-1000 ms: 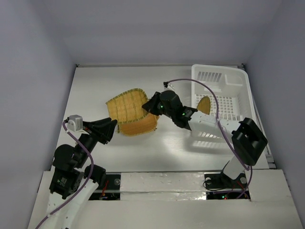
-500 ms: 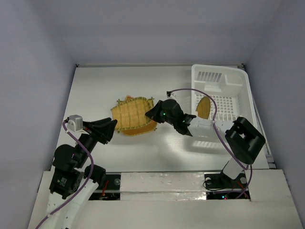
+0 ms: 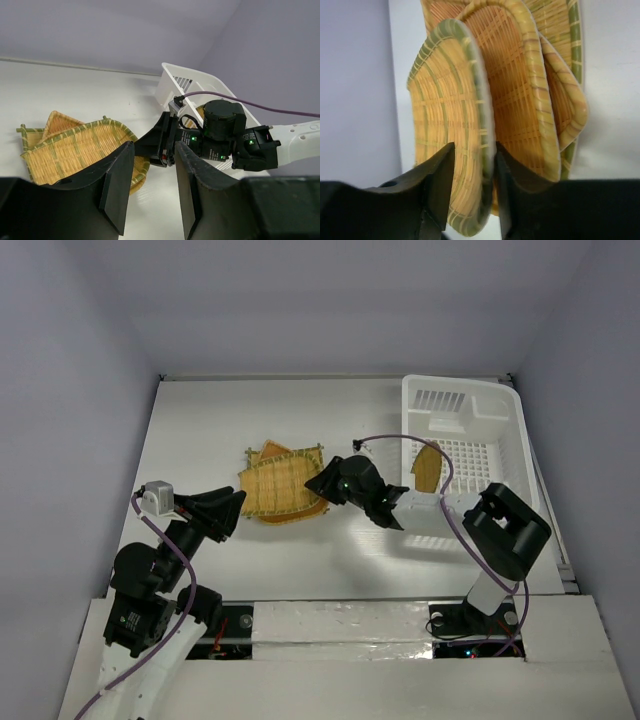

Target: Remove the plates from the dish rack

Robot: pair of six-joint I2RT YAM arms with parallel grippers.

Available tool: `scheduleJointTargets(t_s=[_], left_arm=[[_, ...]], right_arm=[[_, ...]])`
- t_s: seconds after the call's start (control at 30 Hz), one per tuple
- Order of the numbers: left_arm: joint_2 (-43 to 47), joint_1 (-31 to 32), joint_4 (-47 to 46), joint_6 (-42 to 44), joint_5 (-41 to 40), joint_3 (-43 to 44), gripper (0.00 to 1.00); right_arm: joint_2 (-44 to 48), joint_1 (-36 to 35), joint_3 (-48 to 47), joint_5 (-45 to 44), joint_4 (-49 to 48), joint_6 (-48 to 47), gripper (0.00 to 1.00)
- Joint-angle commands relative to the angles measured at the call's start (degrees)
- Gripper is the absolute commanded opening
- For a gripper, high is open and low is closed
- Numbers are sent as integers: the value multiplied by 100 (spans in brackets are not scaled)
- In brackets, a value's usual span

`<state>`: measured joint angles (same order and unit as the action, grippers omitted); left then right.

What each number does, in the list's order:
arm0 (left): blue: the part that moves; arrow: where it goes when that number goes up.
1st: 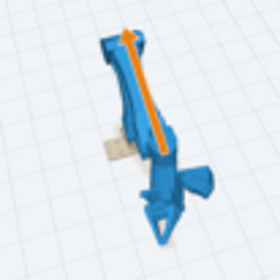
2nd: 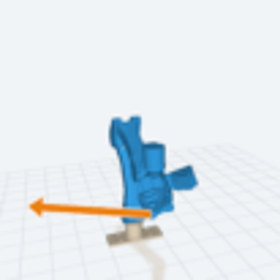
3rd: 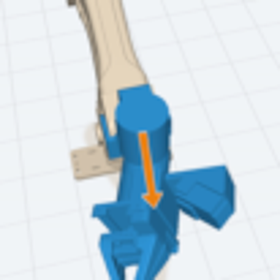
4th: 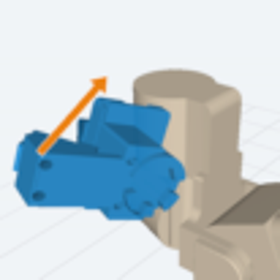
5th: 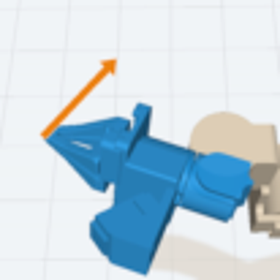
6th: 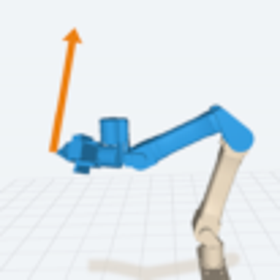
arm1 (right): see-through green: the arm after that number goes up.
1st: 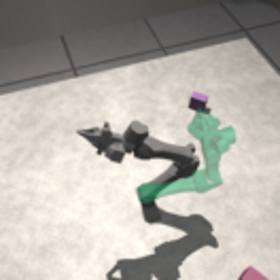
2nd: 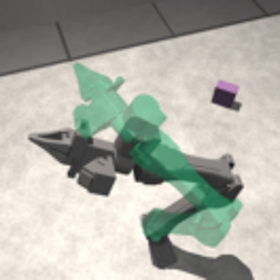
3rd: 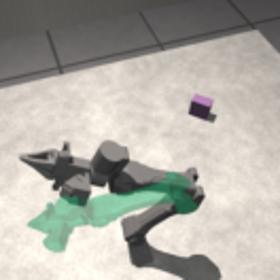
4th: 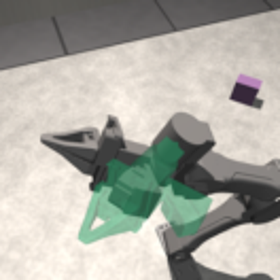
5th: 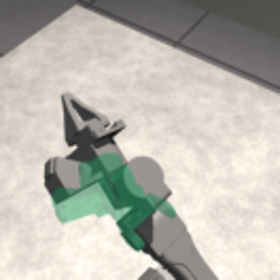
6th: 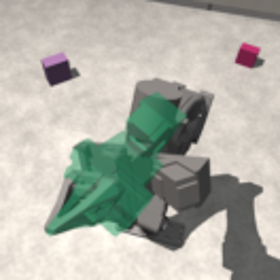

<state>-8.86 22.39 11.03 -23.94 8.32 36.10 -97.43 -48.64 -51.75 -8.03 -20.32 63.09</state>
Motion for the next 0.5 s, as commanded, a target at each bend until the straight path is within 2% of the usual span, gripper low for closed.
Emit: scheduleJointTargets(t_s=[0.0,0.03,0.07,0.2,0.3,0.47], left_arm=[[-45,2,-197,-31,-5,3,35],[-54,2,-197,-23,-5,3,35],[-45,2,-189,-31,-5,3,35],[-45,2,-189,-31,-5,3,35],[-45,2,-197,-31,3,-6,35],[-45,2,-197,-31,3,-6,35]], right_arm=[[57,4,-90,-260,-238,11,44],[66,4,-142,-321,-123,-85,48],[75,4,-238,-409,-17,-130,56],[154,4,-458,-602,466,-341,72],[198,4,-765,-883,1098,-595,79],[224,4,-1223,-1332,2101,-1026,84]])
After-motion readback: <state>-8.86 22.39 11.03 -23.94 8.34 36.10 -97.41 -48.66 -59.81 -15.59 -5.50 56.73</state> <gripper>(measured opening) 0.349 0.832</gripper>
